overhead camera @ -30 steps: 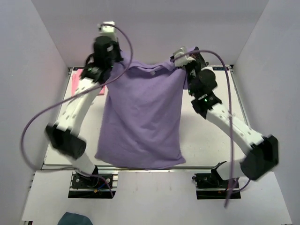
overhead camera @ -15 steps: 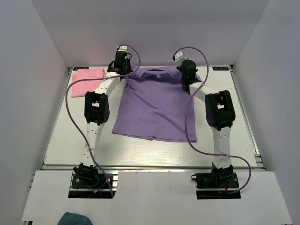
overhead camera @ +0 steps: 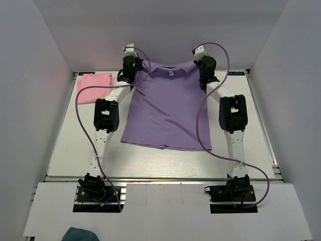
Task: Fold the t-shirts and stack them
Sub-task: Flatten out the tshirt
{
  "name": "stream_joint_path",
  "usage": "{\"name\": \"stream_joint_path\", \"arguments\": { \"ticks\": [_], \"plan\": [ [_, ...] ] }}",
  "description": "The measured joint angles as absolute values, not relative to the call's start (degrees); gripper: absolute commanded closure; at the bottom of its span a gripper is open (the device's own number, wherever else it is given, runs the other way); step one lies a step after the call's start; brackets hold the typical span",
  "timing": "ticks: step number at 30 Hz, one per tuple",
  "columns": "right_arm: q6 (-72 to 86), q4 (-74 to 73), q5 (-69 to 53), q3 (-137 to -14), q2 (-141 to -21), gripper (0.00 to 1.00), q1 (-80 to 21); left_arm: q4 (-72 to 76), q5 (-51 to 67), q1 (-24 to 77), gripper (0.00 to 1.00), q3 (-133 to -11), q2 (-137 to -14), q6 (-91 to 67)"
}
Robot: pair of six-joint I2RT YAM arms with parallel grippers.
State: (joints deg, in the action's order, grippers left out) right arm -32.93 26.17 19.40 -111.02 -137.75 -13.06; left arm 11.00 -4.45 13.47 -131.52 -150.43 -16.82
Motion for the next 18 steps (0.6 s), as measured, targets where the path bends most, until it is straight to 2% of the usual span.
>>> {"name": "stream_joint_path", "arguments": {
  "ticks": [1,2,3,4,5,6,8,13,18],
  "plan": [
    [-32.3,27.1,18.8,-111.8,-138.9,1.00,-12.8,12.7,-4.5,13.5,0.98,-132.2,-151.7,-17.1],
    [-31.7,27.9,18.0,-112.6,-140.2,0.88,-12.5,14.3,-4.5,13.5,0.80,-133.4,-153.5,-17.6],
    [-31.2,28.5,17.3,-113.3,-141.5,0.81,-12.2,15.8,-4.8,13.5,0.67,-134.8,-155.4,-18.0],
    [-30.5,28.6,16.5,-114.6,-143.2,0.72,-11.9,17.0,-5.1,13.5,0.47,-135.8,-157.2,-18.5],
    [-29.6,28.9,15.8,-116.4,-145.1,0.56,-11.5,18.3,-5.4,13.5,0.25,-136.6,-158.9,-19.1],
    [-28.5,29.0,14.9,-117.9,-146.8,0.32,-11.2,19.2,-6.0,13.5,0.01,-137.1,-160.5,-20.0],
    [-26.5,29.0,13.7,-121.8,-150.5,0.10,-10.5,20.1,-7.0,13.5,0.00,-138.2,-163.3,-21.5],
    [-22.7,26.2,12.7,-127.8,-155.2,0.10,-9.3,19.2,-8.8,13.5,0.00,-138.7,-165.6,-24.1],
    [-18.3,13.9,10.5,-126.2,-149.1,0.10,-8.7,15.9,-8.3,13.4,0.00,-138.7,-162.1,-23.9]
  ]
}}
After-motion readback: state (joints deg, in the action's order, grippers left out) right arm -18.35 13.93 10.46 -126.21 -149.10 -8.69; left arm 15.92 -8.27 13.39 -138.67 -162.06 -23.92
